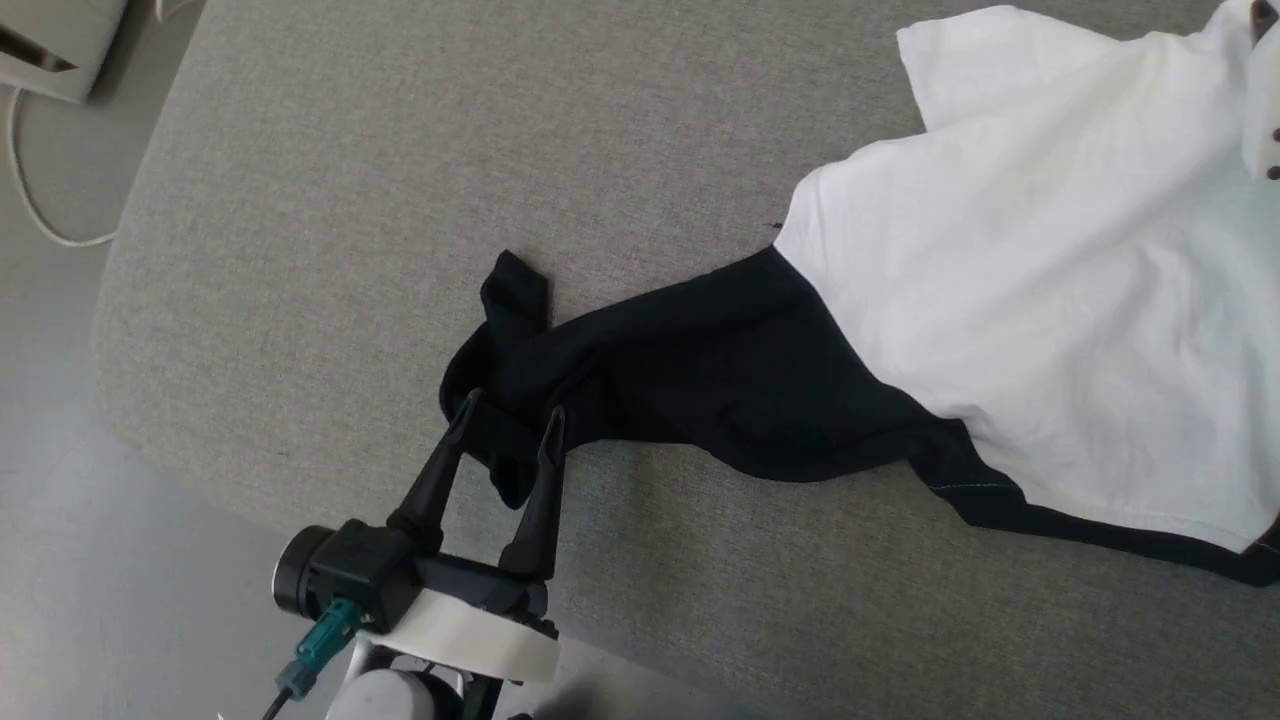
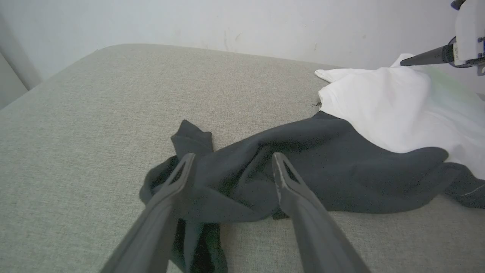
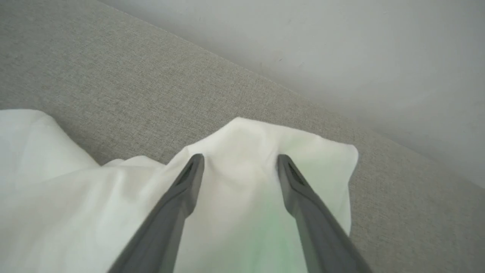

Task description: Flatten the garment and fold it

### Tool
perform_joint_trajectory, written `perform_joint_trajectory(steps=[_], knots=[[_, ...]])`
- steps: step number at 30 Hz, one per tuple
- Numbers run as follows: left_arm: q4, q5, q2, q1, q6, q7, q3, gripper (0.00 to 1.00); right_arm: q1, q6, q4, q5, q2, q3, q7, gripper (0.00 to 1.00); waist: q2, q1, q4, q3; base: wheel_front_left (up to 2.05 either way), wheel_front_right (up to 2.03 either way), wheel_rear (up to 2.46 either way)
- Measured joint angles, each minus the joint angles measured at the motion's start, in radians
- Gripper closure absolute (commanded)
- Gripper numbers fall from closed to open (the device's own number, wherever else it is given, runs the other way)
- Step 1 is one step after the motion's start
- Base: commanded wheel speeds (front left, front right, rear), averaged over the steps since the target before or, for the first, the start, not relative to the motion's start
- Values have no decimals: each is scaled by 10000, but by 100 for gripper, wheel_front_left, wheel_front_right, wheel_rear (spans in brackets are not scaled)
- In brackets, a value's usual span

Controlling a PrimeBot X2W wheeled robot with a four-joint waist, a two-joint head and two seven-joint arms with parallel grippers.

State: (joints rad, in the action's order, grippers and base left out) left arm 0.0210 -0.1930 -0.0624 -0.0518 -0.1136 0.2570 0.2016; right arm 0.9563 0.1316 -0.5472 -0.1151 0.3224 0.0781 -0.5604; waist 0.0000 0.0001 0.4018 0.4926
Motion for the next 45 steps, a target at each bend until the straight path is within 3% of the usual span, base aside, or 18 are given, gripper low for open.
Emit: perform_joint_trajectory(steps=[8,17,23,26,31,37,45], knots=[[-17,219,2,213,2,0,-387,0,-906,0,725,1151,-439,307,869,0,0,-1,-414,-622,0,0,0],[151,297,-69,978,96,0,-715,0,-5188,-2,4704,2506,-1465,1187,1127,0,0,-3,-1325,-1721,0,0,0],[270,357,-138,1447,105,0,-938,0,-8293,-2,6635,2339,-2523,1668,2550,0,0,-4,-1902,-2361,0,0,0],[314,366,-157,1694,140,0,-1055,0,-9541,-2,6878,2192,-2679,1722,3584,0,0,-4,-2150,-2677,0,0,0],[307,456,-161,2050,234,0,-1124,0,-10952,-2,6029,3394,-2685,1592,5116,0,0,-3,-2491,-3196,0,0,0],[278,706,-512,2119,267,-128,-1070,0,-11432,-2,5497,3739,-2702,892,5845,0,0,-2,-2944,-3627,0,0,0],[-414,508,-1204,400,23,-2744,-623,0,-11286,-2,5892,3517,-2700,821,5896,0,0,0,-3314,-3538,0,0,0]])
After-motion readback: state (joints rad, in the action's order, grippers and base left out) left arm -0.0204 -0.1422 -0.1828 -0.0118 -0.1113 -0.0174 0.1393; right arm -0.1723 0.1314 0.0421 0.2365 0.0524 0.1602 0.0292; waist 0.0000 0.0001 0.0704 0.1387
